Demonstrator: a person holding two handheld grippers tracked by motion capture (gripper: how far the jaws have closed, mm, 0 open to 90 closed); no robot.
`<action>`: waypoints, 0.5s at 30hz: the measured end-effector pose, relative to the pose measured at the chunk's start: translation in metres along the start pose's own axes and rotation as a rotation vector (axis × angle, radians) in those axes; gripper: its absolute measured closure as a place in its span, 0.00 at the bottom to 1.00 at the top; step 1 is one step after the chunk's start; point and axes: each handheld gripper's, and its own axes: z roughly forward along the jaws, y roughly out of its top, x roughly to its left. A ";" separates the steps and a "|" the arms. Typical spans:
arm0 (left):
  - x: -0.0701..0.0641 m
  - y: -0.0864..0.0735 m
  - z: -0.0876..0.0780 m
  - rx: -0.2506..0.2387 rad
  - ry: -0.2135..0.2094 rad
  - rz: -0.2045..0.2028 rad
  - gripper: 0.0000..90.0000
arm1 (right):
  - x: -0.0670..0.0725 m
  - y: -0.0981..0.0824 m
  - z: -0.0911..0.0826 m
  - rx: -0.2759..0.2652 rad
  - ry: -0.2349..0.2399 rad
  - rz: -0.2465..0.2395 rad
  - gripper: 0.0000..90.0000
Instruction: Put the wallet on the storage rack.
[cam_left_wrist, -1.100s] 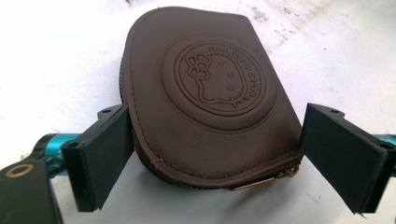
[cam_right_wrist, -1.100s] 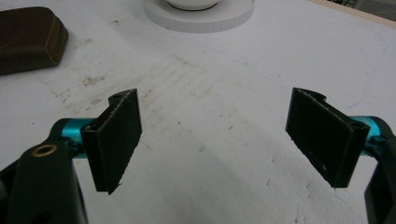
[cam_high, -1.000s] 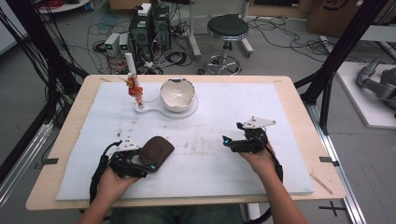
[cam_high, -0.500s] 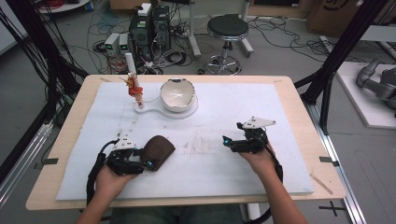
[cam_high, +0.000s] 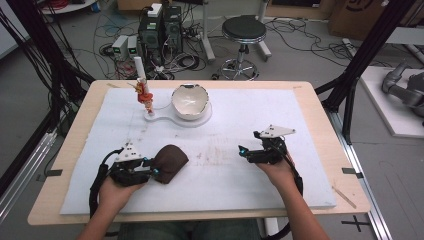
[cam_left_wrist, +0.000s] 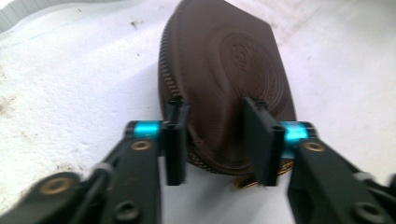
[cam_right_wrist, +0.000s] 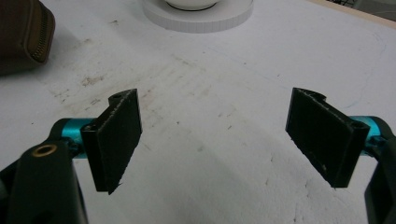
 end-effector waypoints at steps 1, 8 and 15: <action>0.001 0.001 -0.003 -0.016 -0.014 -0.001 0.78 | 0.000 0.000 0.000 0.000 0.000 0.001 0.21; -0.005 0.005 -0.009 -0.073 -0.051 0.039 0.93 | -0.001 0.000 0.000 0.001 0.002 0.005 0.21; -0.010 0.010 -0.014 -0.084 -0.084 0.073 0.94 | -0.001 0.000 -0.001 -0.002 0.000 0.011 0.21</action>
